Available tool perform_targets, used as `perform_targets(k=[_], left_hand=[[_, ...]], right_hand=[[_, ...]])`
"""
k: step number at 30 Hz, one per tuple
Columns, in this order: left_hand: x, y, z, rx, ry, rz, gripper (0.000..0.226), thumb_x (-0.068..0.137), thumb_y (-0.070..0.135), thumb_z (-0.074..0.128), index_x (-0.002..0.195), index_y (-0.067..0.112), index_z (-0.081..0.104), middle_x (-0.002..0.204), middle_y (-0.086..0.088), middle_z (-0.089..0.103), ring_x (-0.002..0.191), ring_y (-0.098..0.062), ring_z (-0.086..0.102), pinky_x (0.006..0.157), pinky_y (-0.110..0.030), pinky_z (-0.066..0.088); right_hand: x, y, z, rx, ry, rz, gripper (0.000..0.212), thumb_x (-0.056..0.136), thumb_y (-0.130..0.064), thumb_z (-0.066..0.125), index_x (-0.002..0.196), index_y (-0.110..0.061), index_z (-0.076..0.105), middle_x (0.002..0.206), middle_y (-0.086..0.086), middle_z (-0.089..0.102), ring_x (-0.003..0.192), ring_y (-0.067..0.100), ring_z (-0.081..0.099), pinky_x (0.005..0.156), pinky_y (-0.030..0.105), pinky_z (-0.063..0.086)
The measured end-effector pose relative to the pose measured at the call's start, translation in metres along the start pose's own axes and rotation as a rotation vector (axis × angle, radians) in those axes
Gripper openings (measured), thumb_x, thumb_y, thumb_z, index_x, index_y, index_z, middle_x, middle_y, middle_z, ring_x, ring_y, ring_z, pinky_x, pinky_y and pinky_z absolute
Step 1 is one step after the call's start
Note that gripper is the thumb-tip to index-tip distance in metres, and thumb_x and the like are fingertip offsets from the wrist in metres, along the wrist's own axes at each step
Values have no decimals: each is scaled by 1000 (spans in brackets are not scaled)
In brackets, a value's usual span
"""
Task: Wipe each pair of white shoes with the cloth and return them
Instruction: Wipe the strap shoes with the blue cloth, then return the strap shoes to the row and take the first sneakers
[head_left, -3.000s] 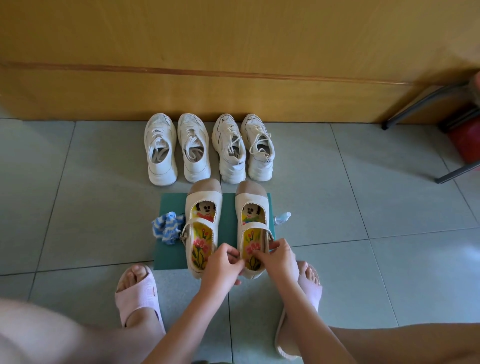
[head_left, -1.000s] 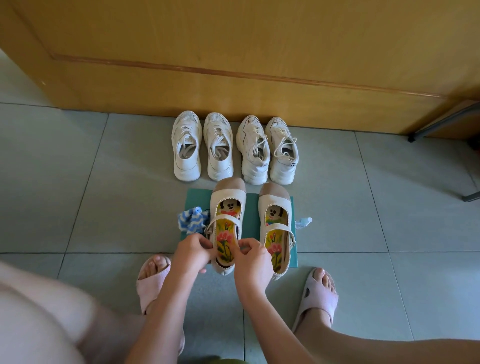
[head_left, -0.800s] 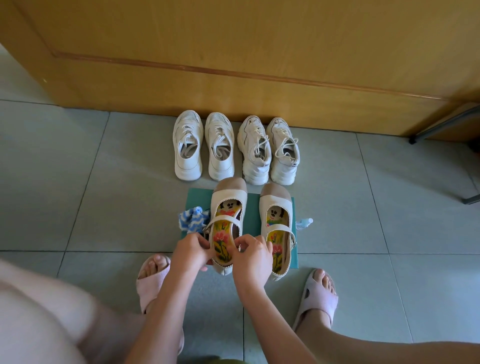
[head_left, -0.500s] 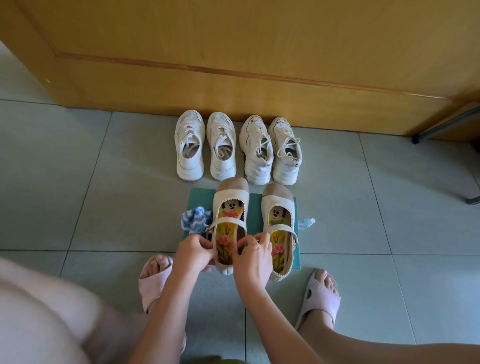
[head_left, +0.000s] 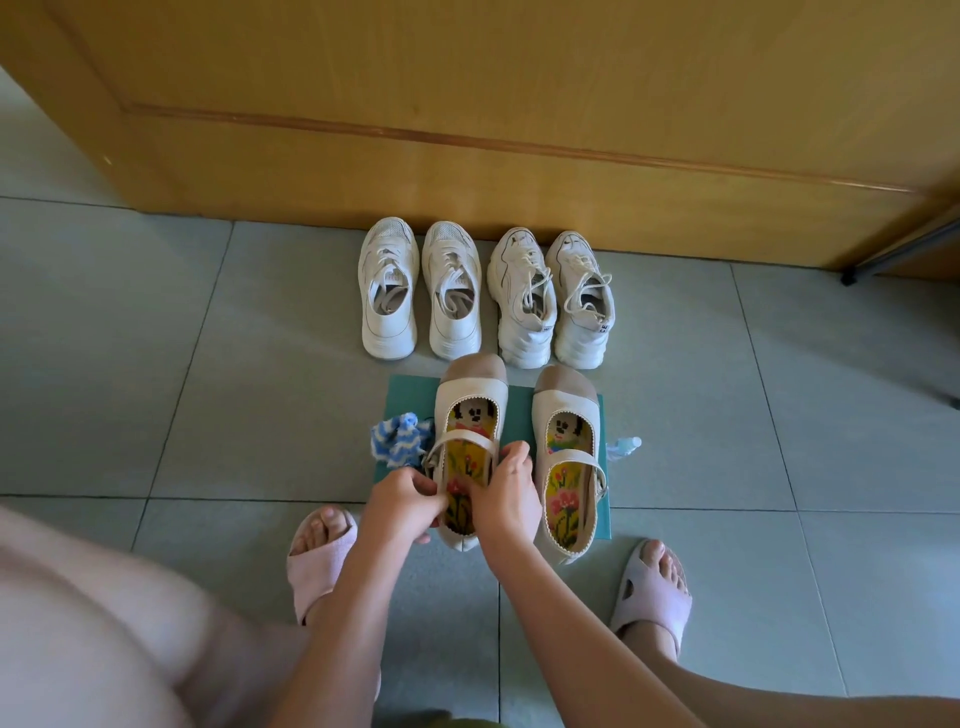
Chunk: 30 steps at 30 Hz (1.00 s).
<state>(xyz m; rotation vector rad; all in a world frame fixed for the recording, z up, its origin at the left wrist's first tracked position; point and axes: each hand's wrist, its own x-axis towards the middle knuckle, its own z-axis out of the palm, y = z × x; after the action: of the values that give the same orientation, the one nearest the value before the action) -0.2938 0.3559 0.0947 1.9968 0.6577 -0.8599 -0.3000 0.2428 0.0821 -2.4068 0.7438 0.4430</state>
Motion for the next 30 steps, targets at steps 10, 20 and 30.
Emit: perform_targets(k=[10,20,30], left_hand=[[-3,3,33,67,193,181,60,74,50,71,112,7,53,110,-8,58,95,-23,60,82,-38,54],[-19,22,60,293,523,397,90,70,39,78,139,7,29,138,-17,35,127,-31,33,102,-39,41],[14,54,58,505,424,210,105,72,53,71,144,2,14,139,-17,35,129,-31,35,104,-37,32]], right_hand=[[6,33,-51,13,422,-46,73,76,-46,67,133,-14,34,132,8,38,120,27,34,101,37,31],[30,49,-51,112,33,215,114,71,-55,71,148,-14,-2,147,11,24,135,30,23,106,44,32],[35,45,-54,56,22,221,115,69,-53,74,148,-16,-1,142,9,29,130,29,28,100,44,38]])
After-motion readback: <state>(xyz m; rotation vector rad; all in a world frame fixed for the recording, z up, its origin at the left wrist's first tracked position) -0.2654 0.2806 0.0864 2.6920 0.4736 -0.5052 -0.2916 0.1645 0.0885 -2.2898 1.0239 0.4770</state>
